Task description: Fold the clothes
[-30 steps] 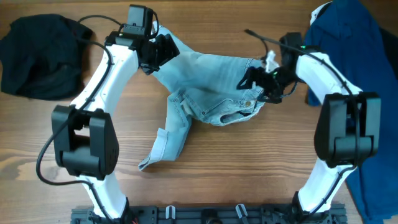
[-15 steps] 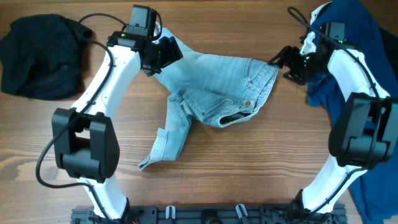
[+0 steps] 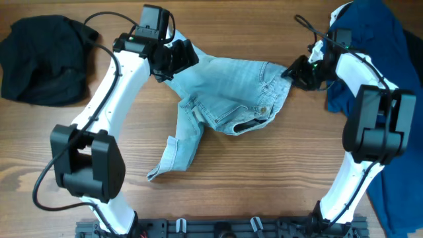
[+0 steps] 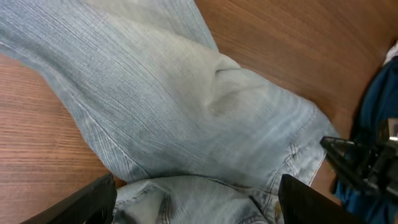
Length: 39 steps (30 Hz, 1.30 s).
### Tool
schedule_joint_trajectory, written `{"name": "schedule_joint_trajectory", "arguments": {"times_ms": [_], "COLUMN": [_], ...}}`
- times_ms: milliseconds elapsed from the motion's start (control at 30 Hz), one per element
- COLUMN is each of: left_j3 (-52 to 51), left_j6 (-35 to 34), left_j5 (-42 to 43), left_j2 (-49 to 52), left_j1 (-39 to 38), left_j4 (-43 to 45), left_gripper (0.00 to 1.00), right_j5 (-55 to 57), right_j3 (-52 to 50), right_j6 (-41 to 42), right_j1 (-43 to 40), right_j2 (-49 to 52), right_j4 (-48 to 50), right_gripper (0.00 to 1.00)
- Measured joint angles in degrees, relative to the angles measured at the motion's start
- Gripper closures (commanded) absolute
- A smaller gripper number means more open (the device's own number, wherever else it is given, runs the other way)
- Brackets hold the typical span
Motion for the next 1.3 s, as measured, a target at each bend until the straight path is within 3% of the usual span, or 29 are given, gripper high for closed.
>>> {"name": "schedule_joint_trajectory", "arguments": {"times_ms": [400,767,833,933,1133,1300], "left_j3": [0.00,0.00,0.00,0.00,0.00,0.02], "left_j6": [0.35,0.35,0.35,0.35,0.37,0.61], "left_j5": [0.50,4.07,4.28,4.31,1.79,-3.41], "left_j2": [-0.07,-3.63,-5.53,-7.63,-8.90,-8.92], "left_j1": [-4.39,-12.24,-13.16,-13.66,-13.66,-13.55], "left_j4": [-3.30,-4.20,-4.17,-4.17,-5.42,-7.10], "left_gripper": [0.24,0.27,0.27,0.27,0.27,0.29], "right_j5": [0.92,12.79,14.38,15.65,15.39,12.33], "right_j3": [-0.02,-0.04,0.00,1.31,4.66,4.83], "right_j6": [3.72,2.95,2.16,1.97,-0.83,-0.76], "right_j1": [1.01,0.85,0.39,-1.62,-3.82,-3.65], "right_j2": [0.15,0.55,0.59,0.63,-0.92,-15.15], "right_j4": [15.67,34.03,35.58,32.72,5.44,-6.01], "right_gripper": [0.96,0.94,0.00,0.00,0.00,0.00]}}
